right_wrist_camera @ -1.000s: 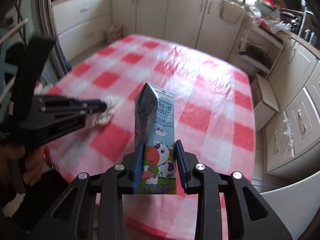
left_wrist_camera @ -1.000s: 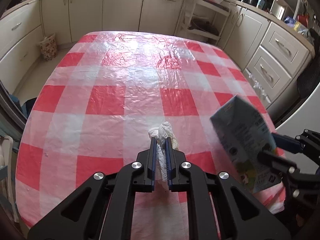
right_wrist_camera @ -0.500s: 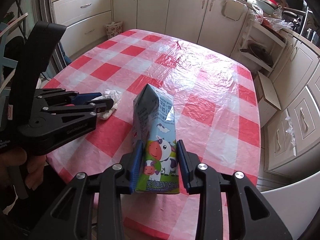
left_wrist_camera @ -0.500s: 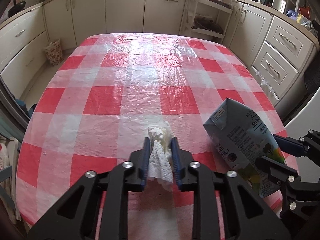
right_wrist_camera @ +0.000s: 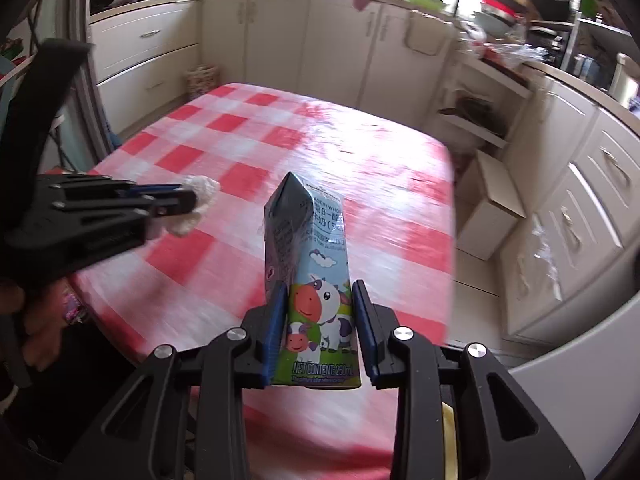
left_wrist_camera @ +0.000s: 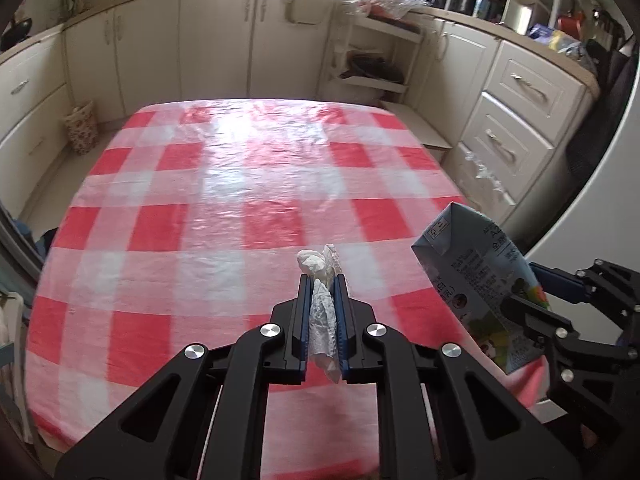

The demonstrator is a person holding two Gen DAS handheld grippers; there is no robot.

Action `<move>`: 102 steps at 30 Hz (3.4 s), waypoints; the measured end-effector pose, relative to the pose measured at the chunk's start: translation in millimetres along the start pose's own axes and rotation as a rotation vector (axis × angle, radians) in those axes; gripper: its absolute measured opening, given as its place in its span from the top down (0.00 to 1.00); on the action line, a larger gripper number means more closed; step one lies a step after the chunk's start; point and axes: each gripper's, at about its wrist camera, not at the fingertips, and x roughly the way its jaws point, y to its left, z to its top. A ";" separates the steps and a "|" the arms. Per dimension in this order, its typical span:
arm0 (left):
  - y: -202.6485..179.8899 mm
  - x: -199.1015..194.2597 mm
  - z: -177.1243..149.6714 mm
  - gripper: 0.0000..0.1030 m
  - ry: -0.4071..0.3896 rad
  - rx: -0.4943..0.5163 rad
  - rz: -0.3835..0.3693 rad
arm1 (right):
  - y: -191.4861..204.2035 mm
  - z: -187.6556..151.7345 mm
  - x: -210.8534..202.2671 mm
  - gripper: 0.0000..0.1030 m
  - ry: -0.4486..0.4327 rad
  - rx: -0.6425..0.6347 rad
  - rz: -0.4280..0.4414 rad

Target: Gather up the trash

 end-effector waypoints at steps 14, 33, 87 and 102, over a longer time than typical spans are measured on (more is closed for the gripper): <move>-164.0 13.3 -26.2 0.90 0.076 0.137 -0.272 | -118.4 -105.8 -38.6 0.67 0.085 0.246 -0.219; -275.5 82.3 -66.0 0.61 0.293 0.224 -0.288 | -160.5 -170.3 -15.4 0.52 0.236 0.411 -0.204; -131.7 -300.7 -143.4 0.08 -0.237 0.113 -0.061 | 30.9 -171.5 -292.7 0.07 -0.302 0.527 -0.478; -139.1 -321.4 -153.3 0.08 -0.276 0.140 -0.031 | 38.3 -175.3 -301.7 0.07 -0.340 0.539 -0.487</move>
